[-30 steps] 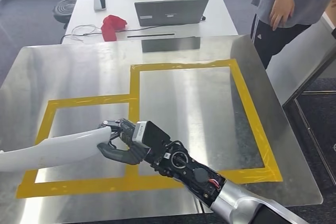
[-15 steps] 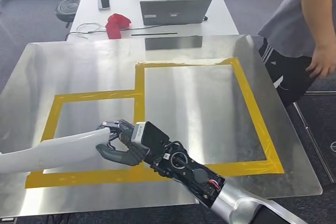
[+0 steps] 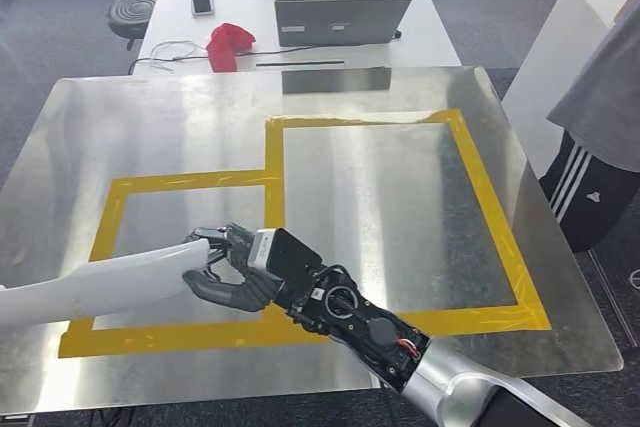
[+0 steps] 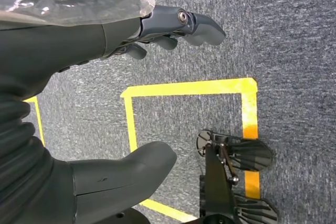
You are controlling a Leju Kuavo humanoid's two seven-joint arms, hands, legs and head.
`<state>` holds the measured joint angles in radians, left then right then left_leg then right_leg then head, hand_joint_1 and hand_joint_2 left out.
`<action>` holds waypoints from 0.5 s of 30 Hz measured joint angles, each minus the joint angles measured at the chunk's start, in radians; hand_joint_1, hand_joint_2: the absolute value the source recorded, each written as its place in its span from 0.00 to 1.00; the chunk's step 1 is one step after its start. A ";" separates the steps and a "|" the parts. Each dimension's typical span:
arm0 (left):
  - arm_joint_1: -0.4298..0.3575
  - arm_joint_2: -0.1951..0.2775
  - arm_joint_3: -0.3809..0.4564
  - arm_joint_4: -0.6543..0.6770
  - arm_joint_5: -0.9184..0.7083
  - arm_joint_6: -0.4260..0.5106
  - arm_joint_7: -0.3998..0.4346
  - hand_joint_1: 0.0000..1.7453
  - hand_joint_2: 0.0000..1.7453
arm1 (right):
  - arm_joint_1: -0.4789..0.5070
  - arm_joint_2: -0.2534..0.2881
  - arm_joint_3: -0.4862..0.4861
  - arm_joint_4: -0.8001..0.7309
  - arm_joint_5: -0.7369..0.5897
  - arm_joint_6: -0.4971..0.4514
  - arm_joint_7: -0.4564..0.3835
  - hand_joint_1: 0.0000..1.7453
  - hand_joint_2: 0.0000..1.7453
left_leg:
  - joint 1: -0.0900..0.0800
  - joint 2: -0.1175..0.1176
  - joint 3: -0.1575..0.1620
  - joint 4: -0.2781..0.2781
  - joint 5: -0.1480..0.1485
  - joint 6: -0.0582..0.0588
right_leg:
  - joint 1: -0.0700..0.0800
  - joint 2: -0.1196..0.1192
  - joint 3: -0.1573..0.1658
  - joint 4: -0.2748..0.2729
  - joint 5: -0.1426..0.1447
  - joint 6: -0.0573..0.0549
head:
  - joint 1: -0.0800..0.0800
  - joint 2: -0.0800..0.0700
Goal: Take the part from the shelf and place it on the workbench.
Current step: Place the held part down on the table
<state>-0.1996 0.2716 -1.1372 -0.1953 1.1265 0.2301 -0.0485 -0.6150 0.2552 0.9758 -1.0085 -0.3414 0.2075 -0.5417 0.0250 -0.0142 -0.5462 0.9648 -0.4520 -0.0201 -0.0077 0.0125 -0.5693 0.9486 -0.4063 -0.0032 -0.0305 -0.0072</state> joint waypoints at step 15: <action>0.000 0.000 0.000 0.000 0.000 0.000 0.000 0.00 1.00 | -0.020 0.000 0.000 0.001 0.004 -0.006 0.005 1.00 1.00 | -0.002 0.001 0.004 -0.009 0.000 0.001 | -0.001 0.000 -0.001 -0.001 -0.003 0.031 | 0.000 0.000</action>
<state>-0.2000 0.2716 -1.1372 -0.1953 1.1265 0.2300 -0.0489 -0.6345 0.2552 0.9754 -1.0071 -0.3374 0.2014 -0.5368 0.0231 -0.0137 -0.5419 0.9558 -0.4521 -0.0195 -0.0091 0.0127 -0.5703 0.9474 -0.4095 0.0277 -0.0305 -0.0073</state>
